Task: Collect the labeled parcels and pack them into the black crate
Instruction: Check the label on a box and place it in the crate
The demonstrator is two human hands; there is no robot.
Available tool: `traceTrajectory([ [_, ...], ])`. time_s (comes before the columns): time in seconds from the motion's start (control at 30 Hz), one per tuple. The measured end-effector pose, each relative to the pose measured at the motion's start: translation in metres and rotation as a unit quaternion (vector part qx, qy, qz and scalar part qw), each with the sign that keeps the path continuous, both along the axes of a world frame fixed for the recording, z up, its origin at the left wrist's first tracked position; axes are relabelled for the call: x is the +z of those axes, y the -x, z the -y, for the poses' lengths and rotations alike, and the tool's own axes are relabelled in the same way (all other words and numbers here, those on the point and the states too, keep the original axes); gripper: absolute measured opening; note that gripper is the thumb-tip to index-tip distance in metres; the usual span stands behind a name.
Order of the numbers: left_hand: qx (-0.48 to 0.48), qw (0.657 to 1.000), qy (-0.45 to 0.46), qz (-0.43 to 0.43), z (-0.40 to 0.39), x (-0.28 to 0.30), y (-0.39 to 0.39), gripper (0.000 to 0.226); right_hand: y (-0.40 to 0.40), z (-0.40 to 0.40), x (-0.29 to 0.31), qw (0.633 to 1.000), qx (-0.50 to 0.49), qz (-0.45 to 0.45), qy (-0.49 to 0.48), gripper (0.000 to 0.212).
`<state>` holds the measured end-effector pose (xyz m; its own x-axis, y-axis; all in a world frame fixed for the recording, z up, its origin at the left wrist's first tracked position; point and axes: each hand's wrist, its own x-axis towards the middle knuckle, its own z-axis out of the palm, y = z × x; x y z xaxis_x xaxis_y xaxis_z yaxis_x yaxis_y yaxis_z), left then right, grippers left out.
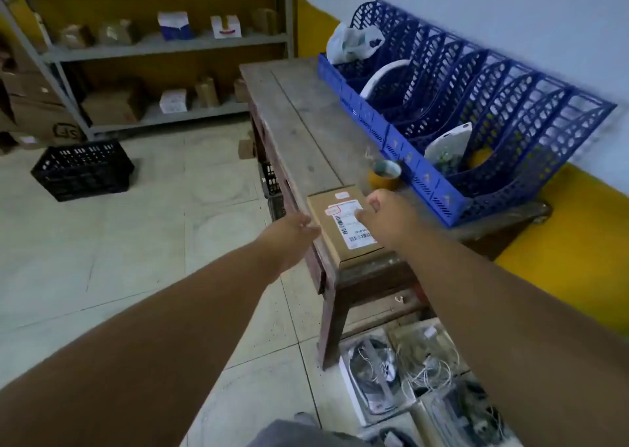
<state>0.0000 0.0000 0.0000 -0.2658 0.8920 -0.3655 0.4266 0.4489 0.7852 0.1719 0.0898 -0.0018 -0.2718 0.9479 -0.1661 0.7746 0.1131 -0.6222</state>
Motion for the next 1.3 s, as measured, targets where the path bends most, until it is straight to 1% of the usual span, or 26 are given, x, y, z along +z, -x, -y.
traceTrajectory([
  [0.03, -0.010, 1.000, 0.025, -0.005, -0.010, -0.005, 0.000, 0.038, 0.000, -0.007, -0.001, 1.000, -0.004, 0.027, 0.012, 0.033],
  [0.1, -0.023, 0.999, 0.041, -0.026, -0.027, -0.015, -0.002, 0.044, -0.002, -0.022, -0.012, 0.996, -0.029, 0.074, 0.043, 0.041],
  [0.13, -0.013, 0.999, 0.047, -0.003, -0.032, -0.020, -0.003, 0.048, -0.003, -0.028, -0.020, 0.994, -0.038, 0.073, 0.070, 0.039],
  [0.2, -0.001, 0.998, 0.063, 0.023, -0.044, -0.029, -0.007, 0.054, -0.002, -0.038, -0.040, 0.991, -0.046, 0.069, 0.104, 0.017],
  [0.27, 0.005, 0.995, 0.091, 0.036, -0.053, -0.034, -0.012, 0.054, 0.005, -0.044, -0.057, 0.990, -0.042, 0.063, 0.115, 0.015],
  [0.3, 0.007, 0.993, 0.104, 0.048, -0.056, -0.036, -0.014, 0.051, 0.010, -0.046, -0.067, 0.991, -0.041, 0.060, 0.113, 0.019],
  [0.37, 0.023, 0.991, 0.107, 0.072, -0.062, -0.041, -0.017, 0.041, 0.023, -0.048, -0.077, 0.992, -0.052, 0.077, 0.083, 0.038],
  [0.5, 0.073, 0.984, 0.116, 0.117, -0.070, -0.054, -0.017, 0.012, 0.044, -0.048, -0.077, 0.984, -0.136, 0.108, 0.031, 0.048],
  [0.53, 0.088, 0.981, 0.120, 0.126, -0.070, -0.056, -0.015, 0.011, 0.046, -0.049, -0.077, 0.981, -0.145, 0.131, 0.020, 0.050],
  [0.6, 0.087, 0.980, 0.120, 0.134, -0.072, -0.061, -0.009, 0.019, 0.048, -0.054, -0.079, 0.973, -0.138, 0.187, 0.001, 0.053],
  [0.63, 0.087, 0.978, 0.123, 0.141, -0.073, -0.061, -0.006, 0.023, 0.049, -0.057, -0.082, 0.970, -0.136, 0.202, 0.003, 0.054],
  [0.7, 0.116, 0.968, 0.133, 0.179, -0.075, -0.063, -0.002, 0.021, 0.053, -0.062, -0.088, 0.967, -0.143, 0.211, 0.014, 0.050],
  [0.77, 0.163, 0.954, 0.129, 0.218, -0.073, -0.064, 0.006, 0.018, 0.067, -0.064, -0.092, 0.968, -0.161, 0.189, 0.028, 0.047],
  [0.83, 0.233, 0.939, 0.102, 0.230, -0.067, -0.065, 0.027, 0.028, 0.088, -0.062, -0.094, 0.975, -0.169, 0.139, 0.048, 0.048],
  [0.9, 0.280, 0.934, 0.060, 0.211, -0.057, -0.063, 0.058, 0.036, 0.118, -0.056, -0.090, 0.982, -0.163, 0.063, 0.071, 0.049],
  [0.93, 0.300, 0.933, 0.046, 0.193, -0.052, -0.061, 0.075, 0.035, 0.137, -0.050, -0.083, 0.984, -0.153, 0.016, 0.086, 0.046],
  [1.03, 0.363, 0.922, 0.003, 0.134, -0.032, -0.044, 0.132, 0.032, 0.203, -0.031, -0.060, 0.984, -0.081, -0.115, 0.107, 0.033],
  [1.1, 0.393, 0.915, -0.025, 0.087, -0.011, -0.027, 0.175, 0.035, 0.255, -0.013, -0.042, 0.982, -0.023, -0.161, 0.094, 0.030],
  [1.2, 0.448, 0.892, -0.062, 0.029, 0.034, -0.007, 0.246, 0.045, 0.333, 0.018, -0.018, 0.978, 0.079, -0.177, 0.080, 0.031],
  [1.3, 0.503, 0.858, -0.100, -0.012, 0.089, 0.004, 0.318, 0.047, 0.414, 0.063, 0.001, 0.964, 0.163, -0.197, 0.068, 0.037],
])
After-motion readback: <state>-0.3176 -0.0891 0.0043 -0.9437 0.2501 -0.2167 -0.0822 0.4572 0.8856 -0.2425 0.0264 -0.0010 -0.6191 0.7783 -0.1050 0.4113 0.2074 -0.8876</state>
